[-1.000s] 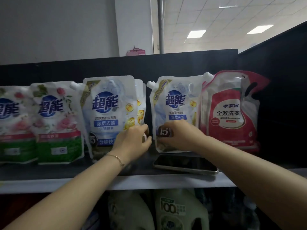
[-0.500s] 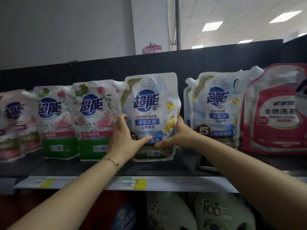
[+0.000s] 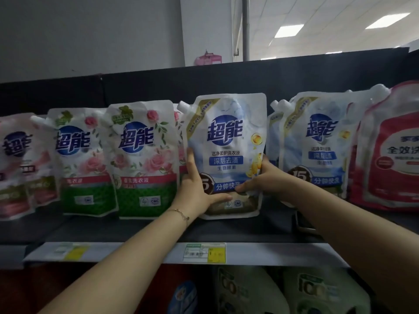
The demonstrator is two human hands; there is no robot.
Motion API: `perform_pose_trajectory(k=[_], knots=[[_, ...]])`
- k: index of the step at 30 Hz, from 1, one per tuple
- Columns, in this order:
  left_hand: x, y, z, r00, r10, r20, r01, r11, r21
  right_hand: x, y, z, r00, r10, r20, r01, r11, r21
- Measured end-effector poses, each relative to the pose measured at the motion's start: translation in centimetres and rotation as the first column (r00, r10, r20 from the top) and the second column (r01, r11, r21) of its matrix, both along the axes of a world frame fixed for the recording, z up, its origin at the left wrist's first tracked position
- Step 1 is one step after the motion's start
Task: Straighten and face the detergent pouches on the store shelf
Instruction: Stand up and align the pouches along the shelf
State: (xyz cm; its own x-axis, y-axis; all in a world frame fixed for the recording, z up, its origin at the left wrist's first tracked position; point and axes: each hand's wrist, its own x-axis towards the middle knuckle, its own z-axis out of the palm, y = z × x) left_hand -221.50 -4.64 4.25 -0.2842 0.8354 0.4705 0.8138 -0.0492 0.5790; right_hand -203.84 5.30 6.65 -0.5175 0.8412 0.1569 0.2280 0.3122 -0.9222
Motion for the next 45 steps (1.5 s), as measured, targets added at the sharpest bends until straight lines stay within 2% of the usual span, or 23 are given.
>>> perform_pose_trajectory(k=[4,8,10,13,15,17,20,23,26,30,33,35,38,43,45], knots=[[-0.9,0.0,0.2,0.998,-0.057,0.041,0.058,0.998,-0.015,-1.0,0.8,-0.7,0.996,0.04,-0.083,-0.046,0.996,-0.076],[-0.8,-0.5,0.1,0.996,-0.072,0.044,0.072,0.997,-0.013,-0.9,0.6,-0.7,0.996,0.054,-0.066,-0.057,0.997,-0.049],[-0.6,-0.7,0.0,0.997,-0.063,0.045,0.064,0.998,-0.028,-0.7,-0.6,-0.4,0.999,0.004,-0.038,-0.004,1.0,-0.01],[-0.9,-1.1,0.0,0.997,-0.07,0.041,0.072,0.996,-0.055,-0.5,-3.0,-0.5,0.979,-0.2,-0.041,0.203,0.976,0.074],[-1.3,-1.6,0.1,0.997,-0.075,0.035,0.077,0.996,-0.048,-0.6,-4.6,-0.7,0.943,-0.328,-0.054,0.331,0.911,0.244],[-1.8,-2.4,0.1,0.997,-0.076,0.027,0.077,0.997,-0.027,-0.6,-6.0,-1.2,0.898,-0.435,-0.072,0.421,0.799,0.429],[-3.0,-3.8,0.0,0.996,-0.046,-0.082,0.049,0.998,0.037,-1.1,-7.8,-1.8,0.821,-0.567,-0.069,0.494,0.643,0.585],[-4.7,-5.3,0.3,0.968,-0.005,-0.25,0.018,0.999,0.05,-2.1,-9.3,-2.2,0.803,-0.594,-0.051,0.428,0.515,0.743],[-6.6,-6.8,0.7,0.926,0.049,-0.374,-0.038,0.999,0.037,-3.5,-10.5,-2.8,0.852,-0.524,0.007,0.281,0.469,0.837],[-9.9,-8.2,0.8,0.877,0.116,-0.466,-0.131,0.991,0.0,-6.5,-12.2,-2.9,0.907,-0.395,0.145,0.065,0.473,0.879],[-12.4,-8.7,0.4,0.877,0.146,-0.458,-0.185,0.982,-0.042,-9.6,-13.2,-2.8,0.878,-0.343,0.334,-0.134,0.494,0.859],[-13.6,-8.8,0.1,0.905,0.152,-0.398,-0.188,0.981,-0.052,-11.6,-13.6,-2.9,0.866,-0.332,0.373,-0.121,0.585,0.802],[-14.6,-8.7,-0.1,0.937,0.164,-0.307,-0.176,0.984,-0.01,-14.1,-13.5,-2.9,0.903,-0.282,0.325,-0.013,0.738,0.675],[-15.5,-7.4,-0.5,0.977,0.19,-0.097,-0.198,0.977,-0.074,-17.1,-12.5,-3.4,0.923,-0.233,0.308,0.031,0.84,0.542],[-15.5,-7.0,-0.6,0.983,0.177,-0.048,-0.181,0.979,-0.094,-17.8,-12.1,-3.6,0.927,-0.227,0.298,0.036,0.847,0.531]])
